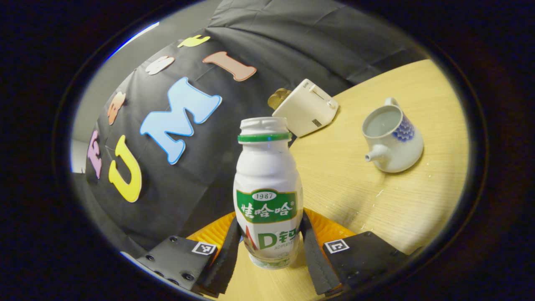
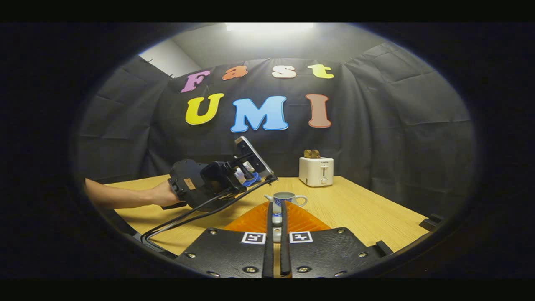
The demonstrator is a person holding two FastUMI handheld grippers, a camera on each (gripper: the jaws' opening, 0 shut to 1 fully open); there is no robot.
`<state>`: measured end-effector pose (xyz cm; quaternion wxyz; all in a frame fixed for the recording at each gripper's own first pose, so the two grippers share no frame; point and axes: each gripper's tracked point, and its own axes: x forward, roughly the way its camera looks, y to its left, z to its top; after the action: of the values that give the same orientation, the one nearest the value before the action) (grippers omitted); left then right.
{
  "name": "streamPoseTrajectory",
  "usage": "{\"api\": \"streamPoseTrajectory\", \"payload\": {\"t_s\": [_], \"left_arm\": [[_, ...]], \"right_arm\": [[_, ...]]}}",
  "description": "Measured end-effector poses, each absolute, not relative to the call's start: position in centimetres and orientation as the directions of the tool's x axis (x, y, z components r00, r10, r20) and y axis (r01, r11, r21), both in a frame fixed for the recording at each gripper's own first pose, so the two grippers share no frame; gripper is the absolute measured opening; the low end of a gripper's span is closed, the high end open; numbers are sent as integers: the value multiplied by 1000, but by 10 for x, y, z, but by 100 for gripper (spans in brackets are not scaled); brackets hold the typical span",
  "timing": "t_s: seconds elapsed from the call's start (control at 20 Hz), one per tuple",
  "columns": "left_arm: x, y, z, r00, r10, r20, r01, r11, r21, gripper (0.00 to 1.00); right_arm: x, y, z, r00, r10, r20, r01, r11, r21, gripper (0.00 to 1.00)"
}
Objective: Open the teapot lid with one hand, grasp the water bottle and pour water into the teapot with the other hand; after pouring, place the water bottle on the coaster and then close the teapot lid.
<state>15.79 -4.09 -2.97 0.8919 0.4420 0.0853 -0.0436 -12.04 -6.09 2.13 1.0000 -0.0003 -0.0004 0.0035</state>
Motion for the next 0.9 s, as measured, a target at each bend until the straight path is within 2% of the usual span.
{"api": "streamPoseTrajectory", "payload": {"t_s": [0.05,0.1,0.15,0.2,0.6,0.65,0.7,0.9], "left_arm": [[159,-43,-29,982,-2,-187,152,587,795,84],[160,-46,-30,982,-2,-189,156,572,805,79],[160,-48,-30,982,-1,-188,157,556,816,84],[162,-49,-30,982,3,-189,158,533,832,84],[163,-69,-28,985,-10,-172,166,334,928,84],[161,-70,-31,985,-13,-173,168,315,934,74],[161,-74,-32,984,-18,-177,174,306,936,84],[160,-79,-30,985,-19,-174,173,236,956,84]], "right_arm": [[-120,-63,18,1000,6,-8,-6,1000,6,23],[-120,-66,15,1000,4,-15,-4,1000,15,22],[-120,-67,13,1000,3,-22,-2,1000,23,0],[-119,-69,12,1000,1,-28,0,1000,32,22],[-120,-79,8,999,-17,-29,18,999,36,23],[-120,-81,7,999,-20,-31,22,999,42,23],[-120,-83,7,999,-23,-33,24,999,46,23],[-122,-85,5,999,-23,-39,25,999,47,23]]}}
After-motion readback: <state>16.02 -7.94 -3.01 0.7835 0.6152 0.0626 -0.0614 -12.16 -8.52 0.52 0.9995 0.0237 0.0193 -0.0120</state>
